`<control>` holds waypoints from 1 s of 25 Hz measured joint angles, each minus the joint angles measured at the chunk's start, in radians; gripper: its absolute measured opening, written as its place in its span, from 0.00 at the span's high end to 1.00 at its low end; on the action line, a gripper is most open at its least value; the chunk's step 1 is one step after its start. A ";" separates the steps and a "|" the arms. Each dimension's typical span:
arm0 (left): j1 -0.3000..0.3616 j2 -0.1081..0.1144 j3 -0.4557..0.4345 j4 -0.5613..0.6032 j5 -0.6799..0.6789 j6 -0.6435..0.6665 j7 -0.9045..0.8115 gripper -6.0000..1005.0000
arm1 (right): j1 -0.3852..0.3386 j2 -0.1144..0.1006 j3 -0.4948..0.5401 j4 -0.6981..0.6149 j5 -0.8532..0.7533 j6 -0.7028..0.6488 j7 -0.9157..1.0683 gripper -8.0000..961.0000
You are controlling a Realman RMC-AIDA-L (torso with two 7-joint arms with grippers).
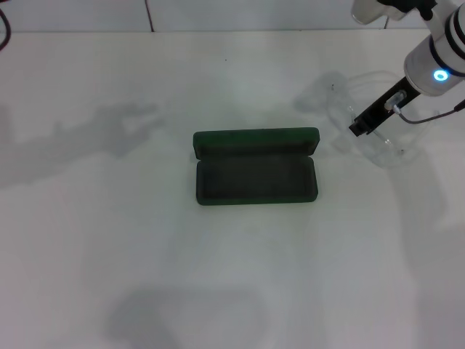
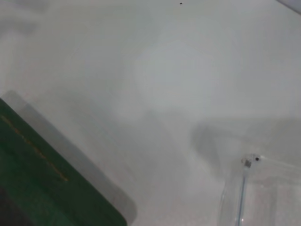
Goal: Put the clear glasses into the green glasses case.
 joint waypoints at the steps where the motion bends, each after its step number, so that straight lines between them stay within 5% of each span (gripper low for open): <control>1: 0.001 0.000 -0.001 0.000 0.000 0.000 0.000 0.67 | -0.007 0.000 0.000 -0.006 0.000 0.004 -0.004 0.84; 9: 0.011 0.001 -0.004 -0.004 0.000 0.000 0.000 0.67 | -0.119 0.000 0.000 -0.168 0.009 -0.004 -0.025 0.90; 16: 0.021 0.001 -0.004 -0.004 -0.011 0.001 0.000 0.67 | -0.301 -0.001 0.005 -0.534 0.099 -0.201 -0.029 0.91; 21: 0.028 0.008 -0.005 0.002 -0.053 0.052 0.005 0.67 | -0.430 0.001 0.091 -0.840 0.361 -0.344 -0.193 0.91; 25: 0.029 0.010 -0.006 0.002 -0.079 0.097 0.018 0.67 | -0.501 0.005 0.182 -0.883 0.678 -0.435 -0.450 0.92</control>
